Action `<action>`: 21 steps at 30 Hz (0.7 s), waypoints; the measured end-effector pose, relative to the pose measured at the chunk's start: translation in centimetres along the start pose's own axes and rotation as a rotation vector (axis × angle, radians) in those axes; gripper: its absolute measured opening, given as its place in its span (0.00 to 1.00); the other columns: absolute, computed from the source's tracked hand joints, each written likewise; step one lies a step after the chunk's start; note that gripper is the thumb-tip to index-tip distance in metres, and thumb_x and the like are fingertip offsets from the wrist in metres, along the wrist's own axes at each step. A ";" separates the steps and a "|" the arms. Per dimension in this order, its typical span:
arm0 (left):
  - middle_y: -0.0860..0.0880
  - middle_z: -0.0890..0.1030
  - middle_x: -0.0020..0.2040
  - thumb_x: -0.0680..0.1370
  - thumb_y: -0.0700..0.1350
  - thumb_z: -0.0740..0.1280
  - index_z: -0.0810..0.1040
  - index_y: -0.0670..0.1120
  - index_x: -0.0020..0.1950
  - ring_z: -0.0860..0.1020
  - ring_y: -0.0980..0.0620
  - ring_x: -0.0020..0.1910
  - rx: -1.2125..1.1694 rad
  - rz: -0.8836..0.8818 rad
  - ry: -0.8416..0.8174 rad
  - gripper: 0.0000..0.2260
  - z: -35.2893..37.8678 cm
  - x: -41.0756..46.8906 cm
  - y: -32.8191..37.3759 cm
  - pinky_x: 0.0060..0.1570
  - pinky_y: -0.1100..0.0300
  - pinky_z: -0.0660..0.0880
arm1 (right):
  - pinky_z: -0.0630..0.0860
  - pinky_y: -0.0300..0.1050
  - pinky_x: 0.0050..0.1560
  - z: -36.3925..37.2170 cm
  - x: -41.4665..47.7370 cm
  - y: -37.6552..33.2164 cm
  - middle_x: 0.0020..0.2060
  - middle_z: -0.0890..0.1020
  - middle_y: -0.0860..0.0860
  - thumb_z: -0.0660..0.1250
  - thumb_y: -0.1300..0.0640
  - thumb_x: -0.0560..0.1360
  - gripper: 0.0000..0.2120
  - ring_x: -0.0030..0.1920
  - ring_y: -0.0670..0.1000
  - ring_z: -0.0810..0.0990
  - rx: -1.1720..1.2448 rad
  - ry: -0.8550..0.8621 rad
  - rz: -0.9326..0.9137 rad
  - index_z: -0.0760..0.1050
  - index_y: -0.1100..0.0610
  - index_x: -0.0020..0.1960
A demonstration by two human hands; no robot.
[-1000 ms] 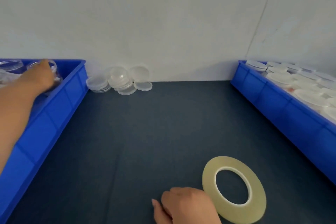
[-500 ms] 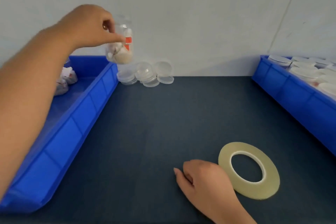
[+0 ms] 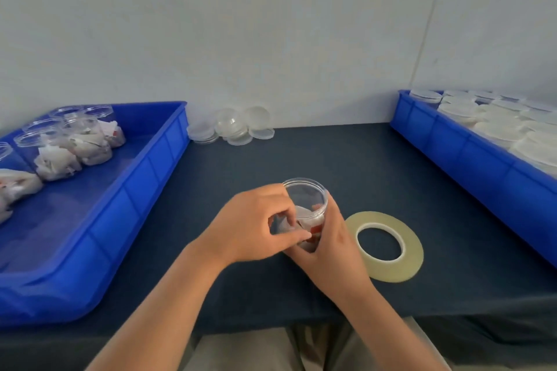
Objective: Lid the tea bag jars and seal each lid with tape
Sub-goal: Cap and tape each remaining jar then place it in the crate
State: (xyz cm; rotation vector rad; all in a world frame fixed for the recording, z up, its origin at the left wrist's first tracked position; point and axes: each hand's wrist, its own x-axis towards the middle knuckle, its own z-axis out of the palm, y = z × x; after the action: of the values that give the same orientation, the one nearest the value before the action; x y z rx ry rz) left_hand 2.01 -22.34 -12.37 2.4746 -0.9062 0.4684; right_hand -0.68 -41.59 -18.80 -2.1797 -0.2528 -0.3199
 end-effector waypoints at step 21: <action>0.44 0.44 0.88 0.83 0.40 0.61 0.78 0.43 0.73 0.43 0.40 0.86 0.785 -0.488 -0.538 0.19 6.4 18.7 -22.6 0.83 0.45 0.45 | 0.64 0.21 0.64 1.6 -0.1 1.2 0.71 0.59 0.20 0.72 0.28 0.69 0.51 0.69 0.25 0.66 -0.036 0.082 -0.060 0.47 0.38 0.81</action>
State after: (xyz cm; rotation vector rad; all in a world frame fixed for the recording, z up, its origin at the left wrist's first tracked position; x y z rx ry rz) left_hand 31.75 -20.06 -15.98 3.5005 -0.2490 -0.0511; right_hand -0.16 -41.02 -20.65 -2.1917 -0.2695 -0.4496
